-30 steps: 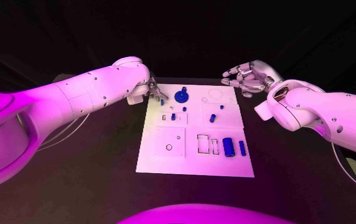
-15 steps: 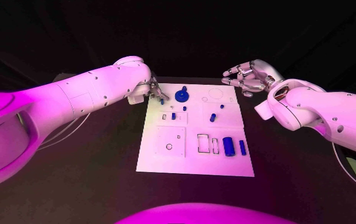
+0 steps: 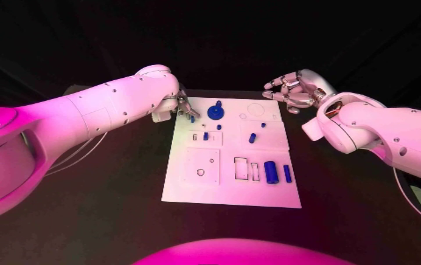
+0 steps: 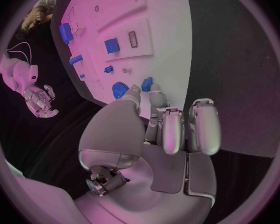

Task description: Assemble the parts on the task board

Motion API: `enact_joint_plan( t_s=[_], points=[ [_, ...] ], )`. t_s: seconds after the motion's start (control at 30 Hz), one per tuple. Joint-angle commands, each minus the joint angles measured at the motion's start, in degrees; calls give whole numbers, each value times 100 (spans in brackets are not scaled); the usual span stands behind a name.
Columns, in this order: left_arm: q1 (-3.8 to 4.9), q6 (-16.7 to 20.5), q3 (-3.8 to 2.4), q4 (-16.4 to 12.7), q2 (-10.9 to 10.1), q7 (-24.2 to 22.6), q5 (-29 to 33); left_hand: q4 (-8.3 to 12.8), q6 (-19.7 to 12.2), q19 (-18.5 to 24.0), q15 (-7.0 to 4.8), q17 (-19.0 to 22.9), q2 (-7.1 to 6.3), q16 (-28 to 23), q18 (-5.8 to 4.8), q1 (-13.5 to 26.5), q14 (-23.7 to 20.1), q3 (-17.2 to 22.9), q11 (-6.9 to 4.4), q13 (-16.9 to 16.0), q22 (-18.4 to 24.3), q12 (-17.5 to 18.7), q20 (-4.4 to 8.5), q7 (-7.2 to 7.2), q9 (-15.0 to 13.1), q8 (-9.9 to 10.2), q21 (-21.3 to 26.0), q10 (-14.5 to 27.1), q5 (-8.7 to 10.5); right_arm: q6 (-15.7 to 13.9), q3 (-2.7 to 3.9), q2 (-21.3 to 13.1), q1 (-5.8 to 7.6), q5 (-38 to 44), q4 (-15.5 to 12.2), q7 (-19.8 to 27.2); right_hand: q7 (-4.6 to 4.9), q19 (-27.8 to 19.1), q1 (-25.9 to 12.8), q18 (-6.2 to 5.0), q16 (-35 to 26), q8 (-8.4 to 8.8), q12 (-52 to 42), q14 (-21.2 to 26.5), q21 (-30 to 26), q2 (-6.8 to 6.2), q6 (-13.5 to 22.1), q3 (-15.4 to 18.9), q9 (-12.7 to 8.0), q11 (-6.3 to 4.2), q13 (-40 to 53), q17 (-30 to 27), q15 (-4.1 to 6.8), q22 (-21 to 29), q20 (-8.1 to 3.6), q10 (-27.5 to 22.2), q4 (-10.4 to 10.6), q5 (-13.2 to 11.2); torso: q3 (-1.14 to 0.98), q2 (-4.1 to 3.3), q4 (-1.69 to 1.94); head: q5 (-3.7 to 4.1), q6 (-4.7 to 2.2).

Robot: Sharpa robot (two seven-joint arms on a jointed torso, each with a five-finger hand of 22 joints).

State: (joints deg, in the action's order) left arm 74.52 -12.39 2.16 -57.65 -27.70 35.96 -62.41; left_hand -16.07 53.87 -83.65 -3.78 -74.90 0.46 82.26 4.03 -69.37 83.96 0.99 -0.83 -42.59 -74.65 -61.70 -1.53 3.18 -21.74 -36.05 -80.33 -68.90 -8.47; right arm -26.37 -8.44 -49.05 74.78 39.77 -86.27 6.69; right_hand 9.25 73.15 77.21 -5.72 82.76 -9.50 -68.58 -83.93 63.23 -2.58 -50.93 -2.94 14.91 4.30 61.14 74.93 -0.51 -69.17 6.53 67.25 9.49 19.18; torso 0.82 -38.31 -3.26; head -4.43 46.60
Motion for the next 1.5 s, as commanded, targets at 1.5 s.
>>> enact_joint_plan(
  t_s=[1.5],
  points=[
    [3, 719, -124, -1464, -974, -385, 631, 1421, -171, -33, -58, -1092, -474, 6, -90, -299, 438, 3521, -25, 147, -141, 86, 27, 7, -107, -233, -78, -159, 19, 64, 2, 4, -11, 11, 44, 59, 1, -41, -76, -68, -34, -50, -3, -266, -49, 12, 4, 40, -26, 12, 9, 258, 32, 10, -15, -14, 15, 54, 2, -3, 8, -36, 26]
  ],
)
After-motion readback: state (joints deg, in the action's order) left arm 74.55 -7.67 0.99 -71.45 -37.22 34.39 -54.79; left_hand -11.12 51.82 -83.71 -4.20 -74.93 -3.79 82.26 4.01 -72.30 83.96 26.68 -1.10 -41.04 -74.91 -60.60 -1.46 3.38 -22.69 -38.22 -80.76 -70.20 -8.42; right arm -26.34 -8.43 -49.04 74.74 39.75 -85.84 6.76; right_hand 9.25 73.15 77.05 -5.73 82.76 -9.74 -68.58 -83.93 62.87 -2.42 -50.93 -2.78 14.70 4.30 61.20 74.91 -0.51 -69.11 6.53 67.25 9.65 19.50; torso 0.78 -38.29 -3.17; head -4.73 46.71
